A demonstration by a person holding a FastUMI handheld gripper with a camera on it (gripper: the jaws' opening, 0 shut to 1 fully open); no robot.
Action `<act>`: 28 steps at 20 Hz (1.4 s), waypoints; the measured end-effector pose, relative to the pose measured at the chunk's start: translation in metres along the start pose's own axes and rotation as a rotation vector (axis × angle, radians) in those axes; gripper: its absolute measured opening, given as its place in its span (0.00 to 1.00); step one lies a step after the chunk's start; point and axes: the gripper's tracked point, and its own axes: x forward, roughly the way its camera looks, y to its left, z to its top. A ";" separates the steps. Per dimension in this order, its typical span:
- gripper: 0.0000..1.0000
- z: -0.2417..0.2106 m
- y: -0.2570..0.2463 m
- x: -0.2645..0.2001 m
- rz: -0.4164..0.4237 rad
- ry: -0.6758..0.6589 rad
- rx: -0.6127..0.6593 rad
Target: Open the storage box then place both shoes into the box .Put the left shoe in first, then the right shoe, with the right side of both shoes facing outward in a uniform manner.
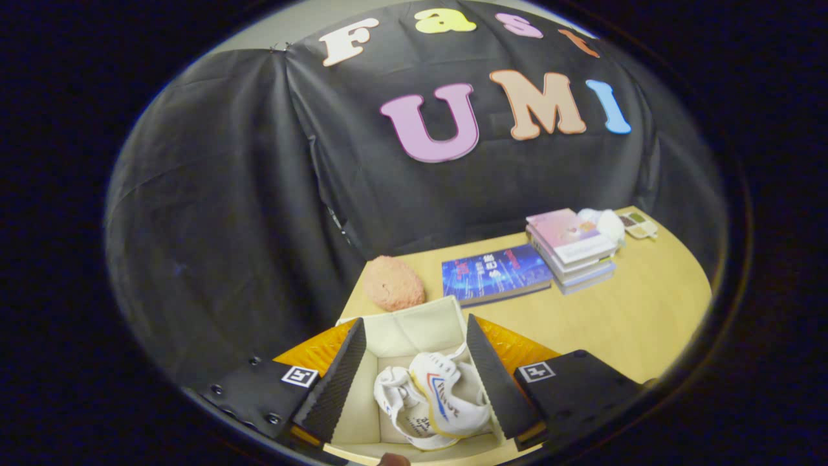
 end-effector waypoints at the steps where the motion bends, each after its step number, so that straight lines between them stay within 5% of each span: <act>1: 0.97 0.012 -0.008 -0.007 -0.008 -0.028 -0.036; 15: 0.96 0.193 -0.123 -0.081 -0.070 -0.408 -0.234; 28: 0.96 0.211 -0.207 -0.109 -0.173 -0.419 -0.217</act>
